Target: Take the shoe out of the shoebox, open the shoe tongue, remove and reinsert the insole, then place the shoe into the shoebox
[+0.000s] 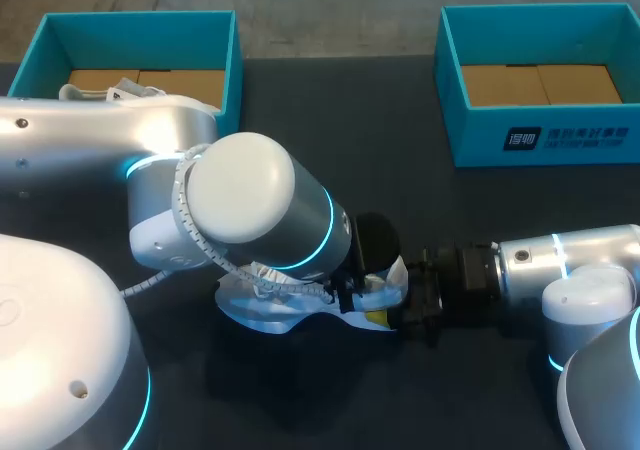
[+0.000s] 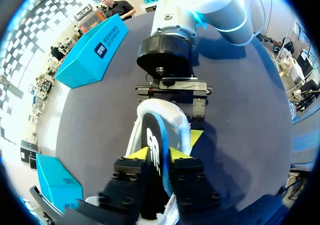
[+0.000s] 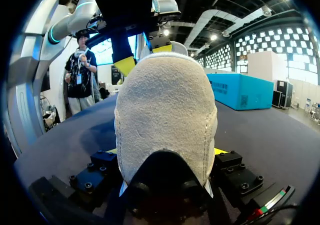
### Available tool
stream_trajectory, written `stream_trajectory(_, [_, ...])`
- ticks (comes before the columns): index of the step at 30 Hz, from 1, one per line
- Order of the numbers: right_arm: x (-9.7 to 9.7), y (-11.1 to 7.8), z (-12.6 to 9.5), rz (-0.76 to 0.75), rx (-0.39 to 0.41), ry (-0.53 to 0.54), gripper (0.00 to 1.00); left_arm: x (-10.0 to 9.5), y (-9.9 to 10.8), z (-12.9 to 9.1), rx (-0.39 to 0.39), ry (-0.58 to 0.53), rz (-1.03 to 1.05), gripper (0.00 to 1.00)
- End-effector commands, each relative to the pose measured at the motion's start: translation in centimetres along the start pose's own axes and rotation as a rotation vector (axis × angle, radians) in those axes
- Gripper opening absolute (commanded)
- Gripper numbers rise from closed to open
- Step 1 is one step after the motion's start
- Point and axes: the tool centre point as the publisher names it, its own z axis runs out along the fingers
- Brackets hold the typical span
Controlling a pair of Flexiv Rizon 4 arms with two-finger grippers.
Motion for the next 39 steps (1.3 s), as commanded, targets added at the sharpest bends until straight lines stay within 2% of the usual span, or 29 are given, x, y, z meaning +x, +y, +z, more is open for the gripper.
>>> stream_trajectory(1, [0.2, 0.0, 0.2, 0.000, 0.004, -0.001, 0.00, -0.2, -0.4, 0.1, -0.002, 0.007, 0.002, 0.00])
stream_trajectory(13, [0.2, 0.0, 0.2, 0.000, 0.004, -0.001, 0.00, -1.2, -2.0, -0.9, 0.045, 0.010, -0.002, 0.00])
stream_trajectory(21, [0.2, 0.0, 0.2, 0.000, 0.004, -0.001, 0.00, -1.9, -2.4, -1.4, 0.075, 0.120, -0.010, 0.00])
stream_trajectory(39, [0.2, 0.0, 0.2, 0.000, 0.004, -0.001, 0.00, -2.7, -1.2, -2.2, 0.111, 0.157, -0.068, 0.00])
